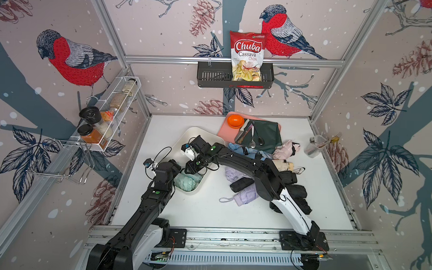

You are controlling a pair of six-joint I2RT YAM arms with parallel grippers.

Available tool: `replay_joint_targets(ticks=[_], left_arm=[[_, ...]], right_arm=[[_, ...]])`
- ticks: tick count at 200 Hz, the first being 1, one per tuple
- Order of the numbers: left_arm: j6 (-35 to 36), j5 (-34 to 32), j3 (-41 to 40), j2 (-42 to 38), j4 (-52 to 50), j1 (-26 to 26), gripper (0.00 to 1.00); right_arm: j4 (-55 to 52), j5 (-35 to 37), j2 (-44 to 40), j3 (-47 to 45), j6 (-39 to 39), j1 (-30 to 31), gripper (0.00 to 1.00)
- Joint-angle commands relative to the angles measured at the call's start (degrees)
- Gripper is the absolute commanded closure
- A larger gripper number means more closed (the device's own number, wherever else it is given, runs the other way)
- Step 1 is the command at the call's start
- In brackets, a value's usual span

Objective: Put the umbrella into the storage box
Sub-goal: Place the umbrella in the storage box, then pick up the umbrella from the center of the board.

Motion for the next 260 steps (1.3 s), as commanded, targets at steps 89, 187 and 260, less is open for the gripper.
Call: replay_joint_targets(ticks=[89,187,260], left_arm=[[-0.3,0.3,-0.2,-2.0,-4.7,0.0,0.19],[1.8,1.0,1.0,-2.1,-5.2,0.0,0.16],[11.8,2.0,7.4,-1.5,-7.3,-5.3,0.08]], right_arm=[[-1.4,4.6,-3.2,2.6,-1.2,-0.6,0.47],[0.7,19.3,-10.7,-5.4,1.4,-2.0,0.48],[13.1,33.3,-36.4,-41.2,15.7,-6.0,0.45]])
